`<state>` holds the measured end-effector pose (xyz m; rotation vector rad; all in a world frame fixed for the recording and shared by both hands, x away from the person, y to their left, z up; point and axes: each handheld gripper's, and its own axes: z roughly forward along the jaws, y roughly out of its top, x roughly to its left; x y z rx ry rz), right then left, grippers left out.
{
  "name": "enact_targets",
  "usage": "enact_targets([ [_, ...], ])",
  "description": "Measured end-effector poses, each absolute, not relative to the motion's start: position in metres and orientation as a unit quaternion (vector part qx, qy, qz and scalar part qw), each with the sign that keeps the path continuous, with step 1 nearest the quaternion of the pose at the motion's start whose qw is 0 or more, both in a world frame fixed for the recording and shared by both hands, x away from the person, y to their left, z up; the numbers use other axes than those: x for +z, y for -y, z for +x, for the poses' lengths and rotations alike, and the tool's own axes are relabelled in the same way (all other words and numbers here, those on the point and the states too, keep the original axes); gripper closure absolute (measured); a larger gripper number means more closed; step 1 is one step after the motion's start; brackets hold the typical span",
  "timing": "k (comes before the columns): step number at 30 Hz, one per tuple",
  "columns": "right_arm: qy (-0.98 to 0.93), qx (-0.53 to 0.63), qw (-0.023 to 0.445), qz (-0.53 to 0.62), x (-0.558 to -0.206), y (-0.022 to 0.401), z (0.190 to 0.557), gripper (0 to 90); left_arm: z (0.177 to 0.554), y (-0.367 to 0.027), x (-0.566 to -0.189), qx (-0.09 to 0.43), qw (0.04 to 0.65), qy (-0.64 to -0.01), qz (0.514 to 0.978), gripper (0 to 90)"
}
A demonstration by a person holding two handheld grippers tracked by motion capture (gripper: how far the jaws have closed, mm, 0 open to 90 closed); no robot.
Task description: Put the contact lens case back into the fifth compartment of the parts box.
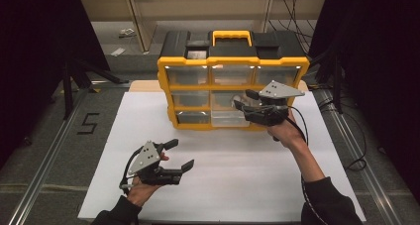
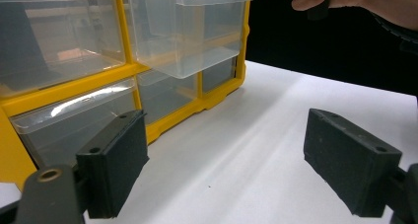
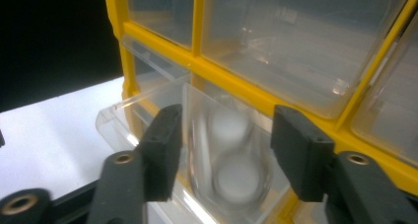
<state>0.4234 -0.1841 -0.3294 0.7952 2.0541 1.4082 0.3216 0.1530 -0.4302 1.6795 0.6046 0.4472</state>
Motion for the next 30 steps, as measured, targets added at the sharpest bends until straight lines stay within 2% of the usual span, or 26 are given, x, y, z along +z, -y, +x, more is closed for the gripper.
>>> enact_targets([
  [4,-0.753,0.527,0.267,0.29,-0.324,0.185,0.42,43.7,0.321,-0.153,-0.43,0.192,0.606,-0.261,0.726,16.6],
  [14,-0.755,0.539,0.259,0.27,-0.316,0.18,0.41,33.1,0.321,-0.153,-0.43,0.193,0.606,-0.262,0.726,16.6],
  [30,-0.76,0.542,0.252,0.254,-0.312,0.173,0.399,25.4,0.321,-0.153,-0.43,0.196,0.606,-0.262,0.725,16.6],
])
